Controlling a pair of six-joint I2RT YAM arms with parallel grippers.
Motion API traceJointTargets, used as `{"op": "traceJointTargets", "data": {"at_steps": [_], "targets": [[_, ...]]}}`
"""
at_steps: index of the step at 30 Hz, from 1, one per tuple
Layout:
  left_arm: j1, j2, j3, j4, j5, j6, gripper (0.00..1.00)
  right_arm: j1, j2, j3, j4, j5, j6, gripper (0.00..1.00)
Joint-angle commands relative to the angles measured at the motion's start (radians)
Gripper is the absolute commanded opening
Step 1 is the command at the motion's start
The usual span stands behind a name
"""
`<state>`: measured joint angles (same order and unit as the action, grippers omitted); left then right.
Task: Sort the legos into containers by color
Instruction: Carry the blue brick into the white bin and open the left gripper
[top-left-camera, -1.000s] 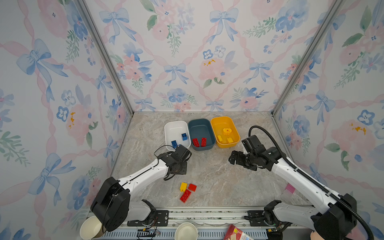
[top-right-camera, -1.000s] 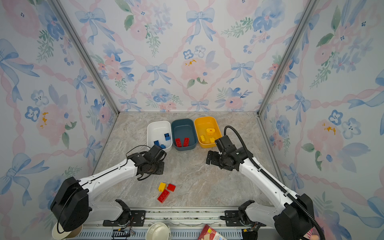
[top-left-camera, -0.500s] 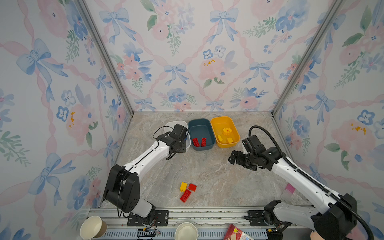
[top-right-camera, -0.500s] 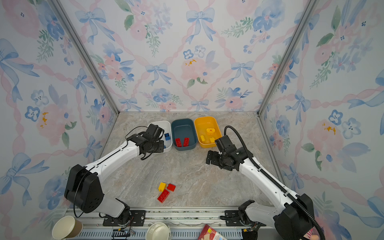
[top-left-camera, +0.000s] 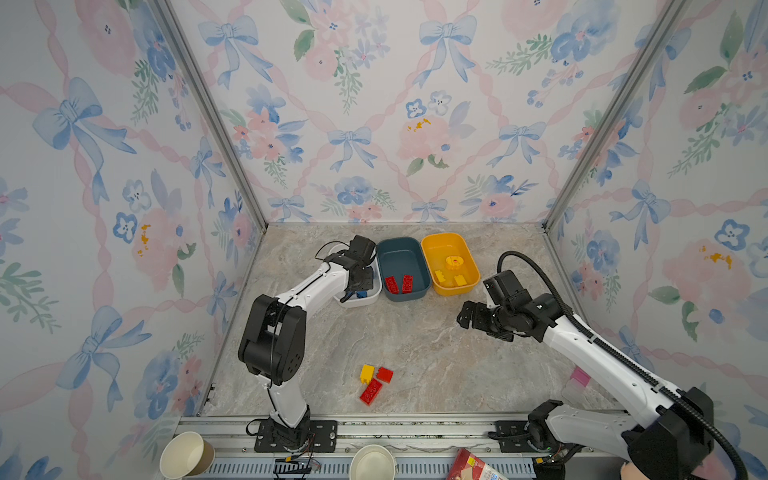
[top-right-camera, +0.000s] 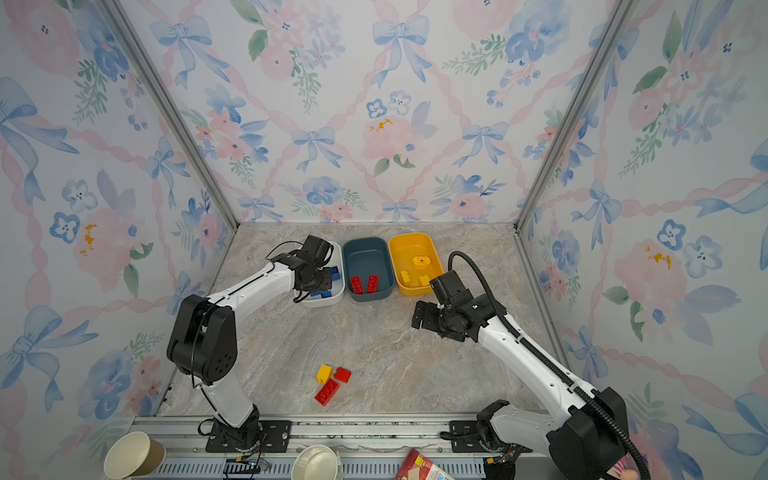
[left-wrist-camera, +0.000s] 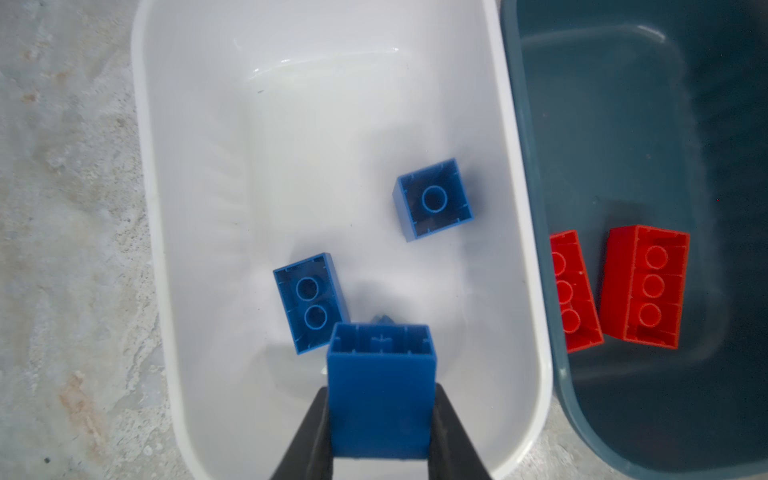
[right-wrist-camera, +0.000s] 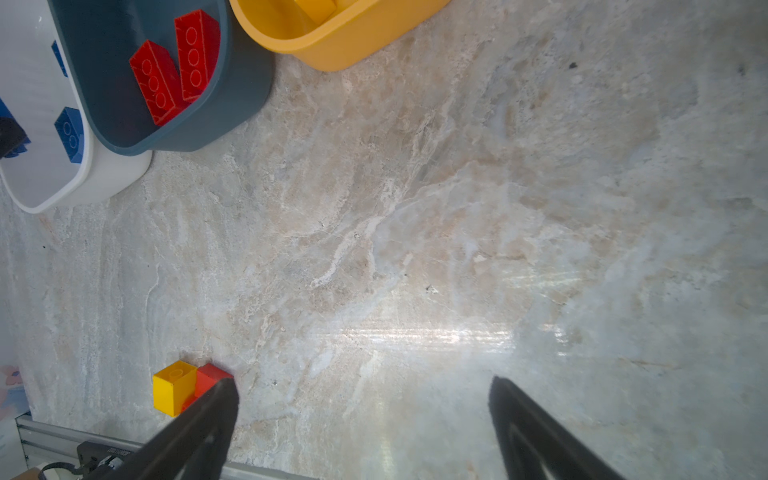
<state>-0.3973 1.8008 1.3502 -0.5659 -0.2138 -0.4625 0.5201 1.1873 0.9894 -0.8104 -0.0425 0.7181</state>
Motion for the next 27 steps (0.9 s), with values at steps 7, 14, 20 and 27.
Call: {"op": "traceJointTargets", "data": {"at_steps": [7, 14, 20, 27], "targets": [[0.022, 0.116, 0.081, 0.042, -0.016, 0.014, 0.20, 0.003, -0.004, -0.005, 0.001, -0.008, 0.013, 0.97], [0.022, 0.128, 0.084, 0.044, -0.016, 0.002, 0.50, 0.004, -0.001, -0.006, 0.002, -0.013, 0.011, 0.97], [0.023, 0.097, 0.061, 0.044, -0.017, 0.000, 0.67, 0.006, -0.003, -0.009, 0.007, -0.013, 0.012, 0.97], [0.024, 0.040, 0.033, 0.045, 0.009, -0.014, 0.74, 0.008, -0.002, -0.006, 0.004, -0.010, 0.013, 0.97]]}}
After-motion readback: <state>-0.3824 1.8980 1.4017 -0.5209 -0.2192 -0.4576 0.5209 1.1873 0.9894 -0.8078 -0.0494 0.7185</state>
